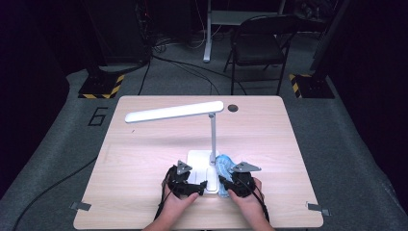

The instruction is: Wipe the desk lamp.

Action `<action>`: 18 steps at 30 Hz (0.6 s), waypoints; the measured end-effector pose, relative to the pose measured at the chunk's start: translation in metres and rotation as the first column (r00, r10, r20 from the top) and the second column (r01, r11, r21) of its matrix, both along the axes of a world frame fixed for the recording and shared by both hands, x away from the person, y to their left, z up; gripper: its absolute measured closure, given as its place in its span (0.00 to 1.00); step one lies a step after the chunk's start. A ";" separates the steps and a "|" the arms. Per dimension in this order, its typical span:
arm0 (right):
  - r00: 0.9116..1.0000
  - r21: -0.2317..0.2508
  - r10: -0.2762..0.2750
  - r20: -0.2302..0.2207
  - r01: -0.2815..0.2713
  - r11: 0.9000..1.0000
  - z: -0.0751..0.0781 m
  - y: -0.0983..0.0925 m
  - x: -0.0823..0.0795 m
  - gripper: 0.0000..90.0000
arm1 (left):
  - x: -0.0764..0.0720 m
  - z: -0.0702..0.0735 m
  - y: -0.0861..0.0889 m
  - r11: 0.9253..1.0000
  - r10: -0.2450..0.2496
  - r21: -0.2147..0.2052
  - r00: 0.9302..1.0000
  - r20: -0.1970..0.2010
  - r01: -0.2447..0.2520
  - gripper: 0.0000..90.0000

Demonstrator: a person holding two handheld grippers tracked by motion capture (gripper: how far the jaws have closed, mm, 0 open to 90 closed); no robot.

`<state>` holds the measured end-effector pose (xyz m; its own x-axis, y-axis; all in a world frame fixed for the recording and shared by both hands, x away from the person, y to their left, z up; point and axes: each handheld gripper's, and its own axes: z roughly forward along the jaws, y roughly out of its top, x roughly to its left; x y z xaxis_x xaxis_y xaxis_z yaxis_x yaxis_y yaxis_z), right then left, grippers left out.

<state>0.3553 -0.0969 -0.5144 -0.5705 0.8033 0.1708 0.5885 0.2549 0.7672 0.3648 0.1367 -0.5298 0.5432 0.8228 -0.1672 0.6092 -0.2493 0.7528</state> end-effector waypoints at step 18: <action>0.999 0.048 0.002 -0.036 0.000 0.999 -0.001 -0.007 -0.002 0.75 | 0.002 0.000 0.000 1.000 -0.006 0.007 1.000 0.011 0.006 0.00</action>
